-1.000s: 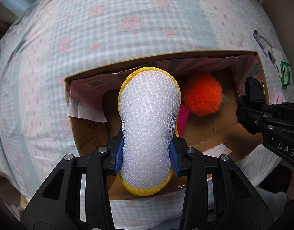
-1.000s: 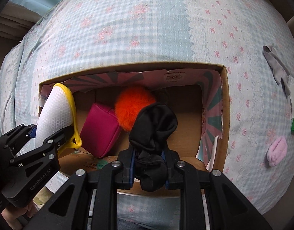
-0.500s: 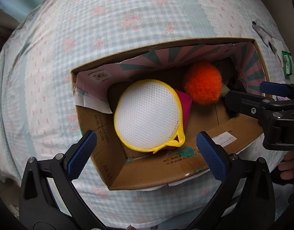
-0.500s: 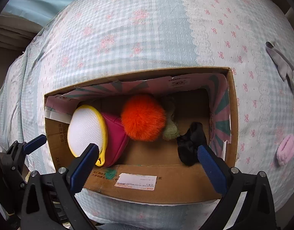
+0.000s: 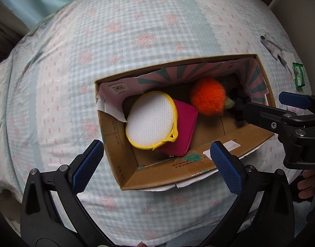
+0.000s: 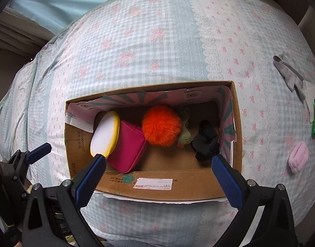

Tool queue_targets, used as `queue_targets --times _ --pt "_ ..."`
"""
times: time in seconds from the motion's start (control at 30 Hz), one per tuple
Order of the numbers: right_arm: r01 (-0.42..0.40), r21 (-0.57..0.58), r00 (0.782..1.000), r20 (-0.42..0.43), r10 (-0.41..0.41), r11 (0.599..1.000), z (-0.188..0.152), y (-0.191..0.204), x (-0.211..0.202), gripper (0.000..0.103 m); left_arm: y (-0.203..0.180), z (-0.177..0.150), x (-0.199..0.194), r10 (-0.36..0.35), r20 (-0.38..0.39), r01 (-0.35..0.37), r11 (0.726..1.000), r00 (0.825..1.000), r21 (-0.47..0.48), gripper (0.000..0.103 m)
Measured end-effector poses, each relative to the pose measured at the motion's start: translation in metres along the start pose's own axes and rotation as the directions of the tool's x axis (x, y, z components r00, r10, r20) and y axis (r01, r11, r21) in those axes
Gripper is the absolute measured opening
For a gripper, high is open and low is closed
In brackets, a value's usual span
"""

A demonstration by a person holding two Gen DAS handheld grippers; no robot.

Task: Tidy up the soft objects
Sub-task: 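Carry the pad and sock over the box and open both tools to release, then lift both tools from the box and move toward the pink sponge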

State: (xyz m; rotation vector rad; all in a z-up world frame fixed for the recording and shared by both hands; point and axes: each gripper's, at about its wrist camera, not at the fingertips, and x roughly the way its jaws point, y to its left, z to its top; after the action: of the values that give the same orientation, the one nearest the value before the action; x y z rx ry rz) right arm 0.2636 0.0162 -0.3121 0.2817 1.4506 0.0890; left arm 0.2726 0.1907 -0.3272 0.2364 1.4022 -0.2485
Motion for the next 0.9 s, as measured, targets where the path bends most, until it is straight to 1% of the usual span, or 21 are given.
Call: queue_targets --times 0.17,0.23,0.33,0.47,0.53,0.6,0.7,0.9 --pt "-0.016 0.008 0.998 0.065 0.016 1.0 -0.01 0.003 -0.031 0.102 -0.002 -0.012 -0.029 0.001 0.06 -0.001 1.0 0.998 0.0 0.103" --pt "-0.018 0.005 0.995 0.096 0.017 1.0 -0.015 0.004 -0.046 0.102 -0.003 -0.017 -0.043 0.015 0.089 -0.015 1.0 0.996 0.0 0.103" --pt "-0.008 -0.011 0.989 0.149 0.01 1.0 -0.024 0.008 -0.07 0.102 -0.007 -0.027 -0.069 0.036 0.149 -0.037 0.999 0.988 0.002 0.103" --pt "0.012 -0.038 0.976 0.218 -0.003 0.999 -0.039 0.015 -0.103 0.102 -0.007 -0.039 -0.103 0.03 0.221 -0.025 0.999 0.975 -0.027 0.103" --pt "0.024 -0.055 0.968 0.249 -0.009 0.998 -0.046 0.019 -0.12 0.102 -0.004 -0.045 -0.122 0.021 0.261 -0.009 0.999 0.965 -0.048 0.103" --pt "0.045 -0.073 0.957 0.288 -0.022 0.996 -0.054 0.024 -0.136 0.102 -0.002 -0.052 -0.139 0.027 0.301 -0.008 0.998 0.953 -0.063 0.103" --pt "0.074 -0.095 0.935 0.353 -0.036 0.993 -0.067 0.03 -0.162 0.102 -0.005 -0.063 -0.164 0.052 0.363 -0.028 0.997 0.93 -0.073 0.103" --pt "0.102 -0.099 0.891 0.452 -0.046 0.99 -0.093 0.027 -0.208 0.102 -0.018 -0.084 -0.206 0.059 0.463 -0.022 0.996 0.885 -0.084 0.103"
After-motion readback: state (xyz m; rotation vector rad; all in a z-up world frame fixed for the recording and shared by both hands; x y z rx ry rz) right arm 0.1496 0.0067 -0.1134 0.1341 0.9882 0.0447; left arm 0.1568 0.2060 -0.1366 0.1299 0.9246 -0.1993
